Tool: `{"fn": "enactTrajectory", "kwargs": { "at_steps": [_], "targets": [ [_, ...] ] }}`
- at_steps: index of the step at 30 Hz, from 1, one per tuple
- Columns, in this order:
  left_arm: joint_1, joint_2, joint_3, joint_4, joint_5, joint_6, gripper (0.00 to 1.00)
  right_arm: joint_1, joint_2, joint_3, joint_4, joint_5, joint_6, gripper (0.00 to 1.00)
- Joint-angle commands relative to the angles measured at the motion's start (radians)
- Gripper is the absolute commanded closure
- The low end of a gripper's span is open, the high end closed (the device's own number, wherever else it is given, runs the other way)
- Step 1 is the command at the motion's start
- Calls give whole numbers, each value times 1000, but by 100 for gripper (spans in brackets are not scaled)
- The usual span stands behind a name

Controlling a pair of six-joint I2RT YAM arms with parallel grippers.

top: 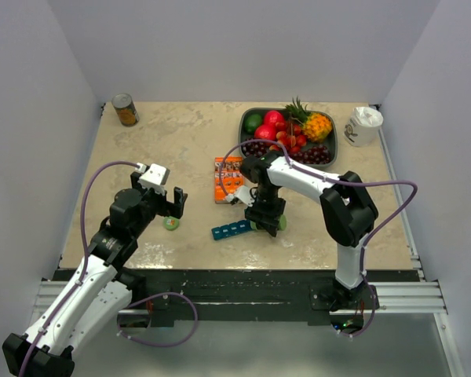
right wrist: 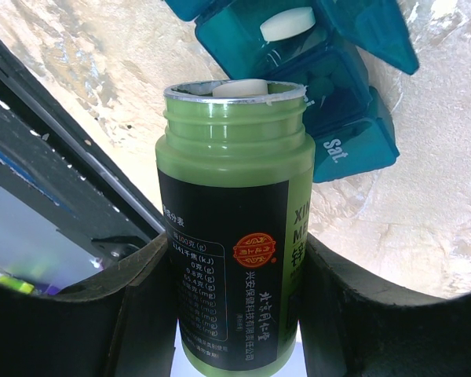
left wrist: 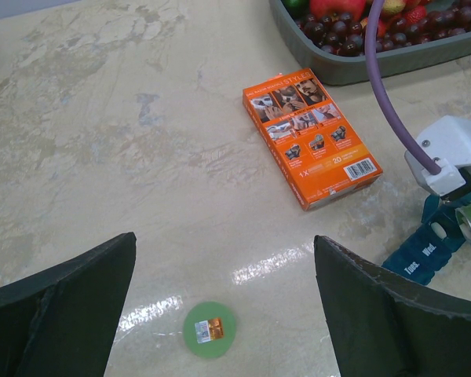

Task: Sort the pills into containers

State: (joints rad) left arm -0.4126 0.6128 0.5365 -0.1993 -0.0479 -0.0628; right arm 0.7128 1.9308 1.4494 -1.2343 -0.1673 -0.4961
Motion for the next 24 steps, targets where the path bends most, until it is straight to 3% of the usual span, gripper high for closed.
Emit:
{"fn": "enactTrajectory", "kwargs": {
  "at_steps": [1,24],
  "targets": [
    [8,-7,28,41,10,14,1,5,5,49,-25,-11,13,100],
    [8,-5,29,40,13,14,1,5,-4,48,-28,-2,4,100]
  ]
}}
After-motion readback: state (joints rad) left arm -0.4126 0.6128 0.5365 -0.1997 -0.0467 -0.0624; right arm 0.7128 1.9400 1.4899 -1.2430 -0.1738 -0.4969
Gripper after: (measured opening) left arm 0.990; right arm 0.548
